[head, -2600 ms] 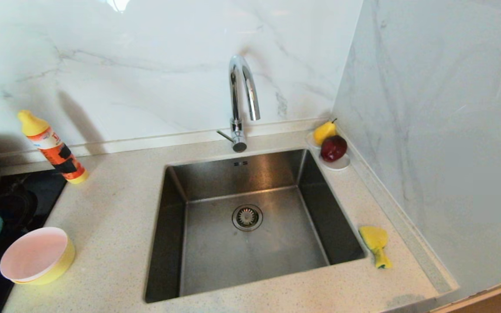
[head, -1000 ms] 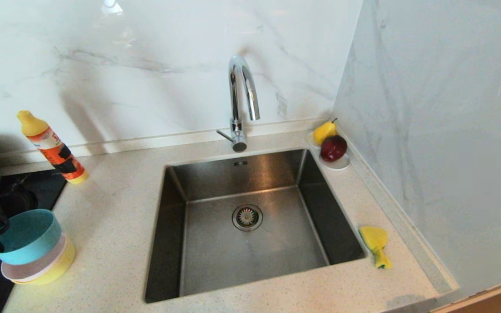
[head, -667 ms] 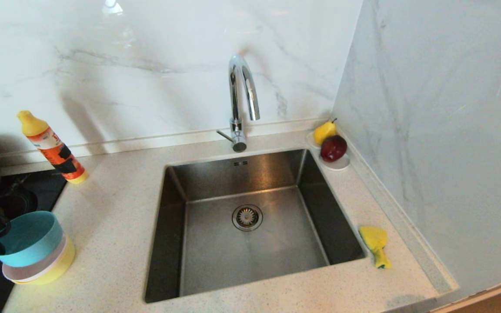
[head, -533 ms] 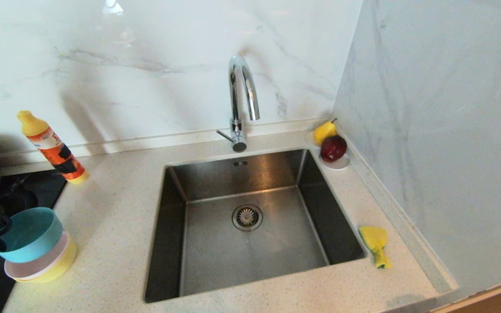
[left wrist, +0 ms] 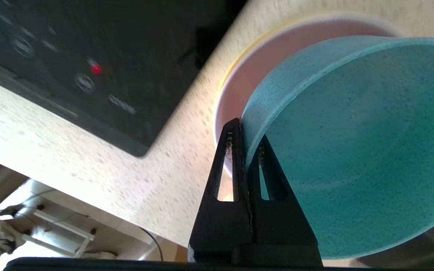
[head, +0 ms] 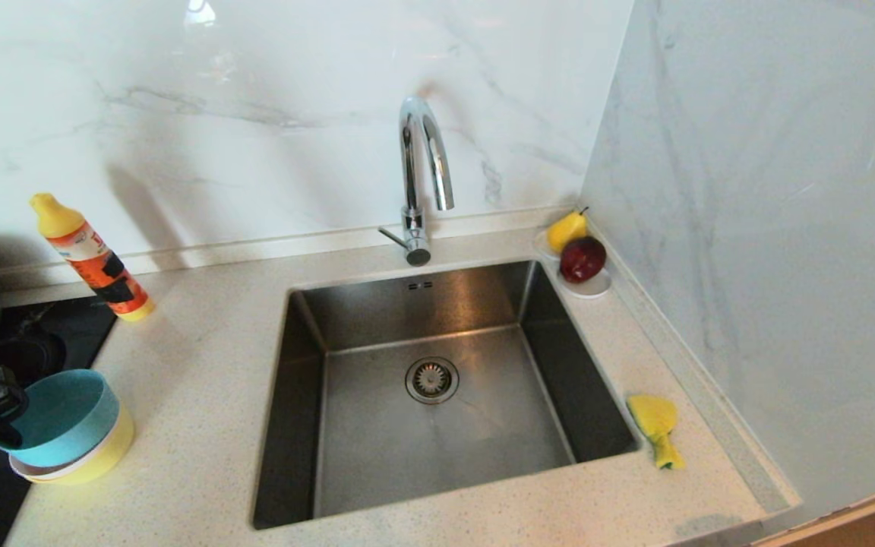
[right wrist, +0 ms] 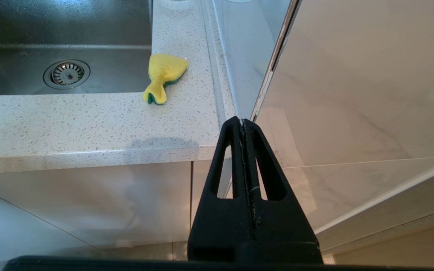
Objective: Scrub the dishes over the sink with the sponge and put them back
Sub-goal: Place the bowl on the bowl
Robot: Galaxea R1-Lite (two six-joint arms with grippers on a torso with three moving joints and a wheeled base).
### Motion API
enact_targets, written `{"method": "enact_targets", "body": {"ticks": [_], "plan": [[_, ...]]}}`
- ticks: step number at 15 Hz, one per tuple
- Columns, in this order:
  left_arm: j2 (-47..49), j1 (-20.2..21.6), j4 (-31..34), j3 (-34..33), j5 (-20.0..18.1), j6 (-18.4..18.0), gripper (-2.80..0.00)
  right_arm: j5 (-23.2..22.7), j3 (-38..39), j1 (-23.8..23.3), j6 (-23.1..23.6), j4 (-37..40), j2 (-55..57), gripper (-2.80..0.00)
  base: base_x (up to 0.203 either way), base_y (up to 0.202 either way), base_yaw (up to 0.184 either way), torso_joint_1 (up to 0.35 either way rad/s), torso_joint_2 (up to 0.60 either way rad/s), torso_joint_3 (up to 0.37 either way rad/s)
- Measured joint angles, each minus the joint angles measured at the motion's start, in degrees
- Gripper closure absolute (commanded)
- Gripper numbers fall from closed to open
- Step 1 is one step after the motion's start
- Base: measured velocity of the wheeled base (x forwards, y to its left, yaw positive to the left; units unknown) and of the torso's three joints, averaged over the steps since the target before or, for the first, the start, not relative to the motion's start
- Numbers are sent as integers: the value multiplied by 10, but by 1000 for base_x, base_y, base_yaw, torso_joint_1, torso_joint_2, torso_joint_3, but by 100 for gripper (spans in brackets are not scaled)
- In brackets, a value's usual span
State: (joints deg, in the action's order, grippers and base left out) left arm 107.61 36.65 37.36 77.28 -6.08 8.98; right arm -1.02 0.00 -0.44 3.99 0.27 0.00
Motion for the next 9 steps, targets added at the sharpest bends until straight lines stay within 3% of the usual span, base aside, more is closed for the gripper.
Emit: {"method": "enact_targets", "body": {"ticks": [5, 9], "plan": [[-10, 1, -77, -48, 2, -4, 0, 0, 0, 0, 0, 0, 0, 0, 0, 0, 0, 0, 0, 0], [-6, 2, -80, -53, 1, -3, 0, 0, 0, 0, 0, 0, 0, 0, 0, 0, 0, 0, 0, 0]]}}
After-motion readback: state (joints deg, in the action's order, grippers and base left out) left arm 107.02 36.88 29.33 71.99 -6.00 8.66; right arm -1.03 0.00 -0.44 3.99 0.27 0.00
